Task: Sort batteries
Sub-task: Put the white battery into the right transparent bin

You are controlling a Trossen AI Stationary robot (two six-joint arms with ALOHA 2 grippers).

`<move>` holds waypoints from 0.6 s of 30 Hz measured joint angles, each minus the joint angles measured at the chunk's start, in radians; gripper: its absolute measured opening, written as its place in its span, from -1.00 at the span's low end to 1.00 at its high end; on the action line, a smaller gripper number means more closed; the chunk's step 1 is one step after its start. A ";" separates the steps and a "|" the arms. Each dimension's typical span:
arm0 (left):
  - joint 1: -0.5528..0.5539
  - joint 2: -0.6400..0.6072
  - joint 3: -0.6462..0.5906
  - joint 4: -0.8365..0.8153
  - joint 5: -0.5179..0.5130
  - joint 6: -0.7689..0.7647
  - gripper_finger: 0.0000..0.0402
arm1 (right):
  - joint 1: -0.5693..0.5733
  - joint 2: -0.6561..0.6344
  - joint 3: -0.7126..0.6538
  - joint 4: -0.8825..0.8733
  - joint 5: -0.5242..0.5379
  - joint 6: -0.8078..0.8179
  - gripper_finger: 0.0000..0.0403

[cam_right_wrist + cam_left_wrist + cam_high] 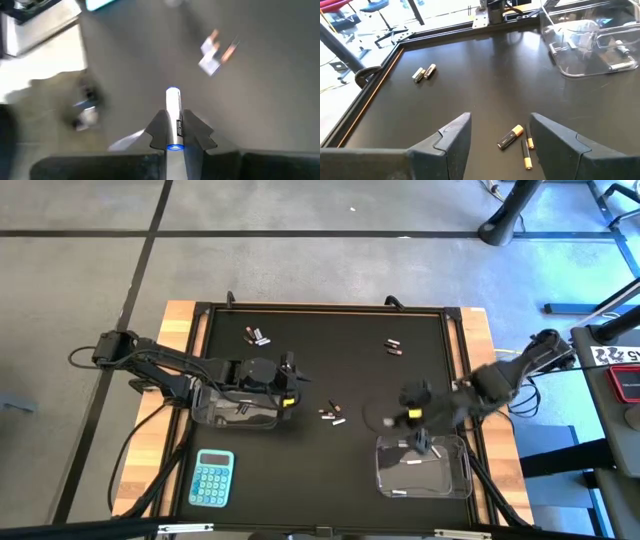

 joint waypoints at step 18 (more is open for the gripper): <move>-0.002 0.000 0.000 0.002 0.000 0.026 -0.05 | 0.235 0.119 -0.467 0.299 -0.157 0.787 -0.87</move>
